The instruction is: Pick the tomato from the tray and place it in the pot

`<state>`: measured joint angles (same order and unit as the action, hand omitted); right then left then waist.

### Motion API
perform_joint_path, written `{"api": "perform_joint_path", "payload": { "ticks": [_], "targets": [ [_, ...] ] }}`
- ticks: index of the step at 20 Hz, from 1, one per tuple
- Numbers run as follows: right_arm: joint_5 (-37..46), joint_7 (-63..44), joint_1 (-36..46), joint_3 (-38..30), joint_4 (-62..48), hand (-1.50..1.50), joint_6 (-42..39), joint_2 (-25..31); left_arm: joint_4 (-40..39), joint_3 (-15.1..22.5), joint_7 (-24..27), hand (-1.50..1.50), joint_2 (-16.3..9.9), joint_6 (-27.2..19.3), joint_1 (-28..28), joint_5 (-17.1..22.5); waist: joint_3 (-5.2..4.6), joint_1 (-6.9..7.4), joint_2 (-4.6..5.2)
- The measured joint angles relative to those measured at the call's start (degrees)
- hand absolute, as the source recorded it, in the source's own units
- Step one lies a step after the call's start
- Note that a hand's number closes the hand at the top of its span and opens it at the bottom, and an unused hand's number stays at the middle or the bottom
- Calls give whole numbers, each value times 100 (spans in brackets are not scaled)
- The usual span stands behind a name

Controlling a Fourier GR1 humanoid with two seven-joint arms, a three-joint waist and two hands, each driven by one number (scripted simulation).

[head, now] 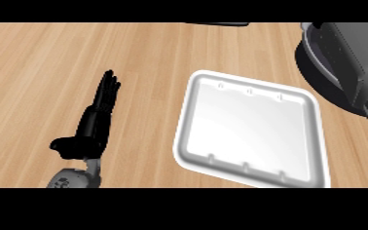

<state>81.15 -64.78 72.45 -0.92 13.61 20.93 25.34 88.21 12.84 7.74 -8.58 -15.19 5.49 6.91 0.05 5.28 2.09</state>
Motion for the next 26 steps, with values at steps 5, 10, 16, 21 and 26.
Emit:
{"api": "perform_joint_path", "payload": {
  "ticks": [5,10,16,21,26],
  "targets": [
    [1,107,-233,-195,-153,150,270,228,17,-99,39,0,-63,22,-104,18,2,-117,-42],
    [-197,297,-423,-512,-276,150,535,357,8,-152,-46,0,-5,-39,-17,11,5,-194,-65],
    [-688,674,-875,-1044,-431,150,889,488,55,-241,81,0,-81,85,-219,65,7,-224,-81],
    [-1122,764,-1249,-1496,-572,150,1023,570,104,-168,23,0,3,47,-219,5,13,-233,-74],
    [-1575,783,-1514,-1945,-727,-150,976,603,80,-194,-6,0,26,36,-179,-18,15,-237,-72]
  ]
}}
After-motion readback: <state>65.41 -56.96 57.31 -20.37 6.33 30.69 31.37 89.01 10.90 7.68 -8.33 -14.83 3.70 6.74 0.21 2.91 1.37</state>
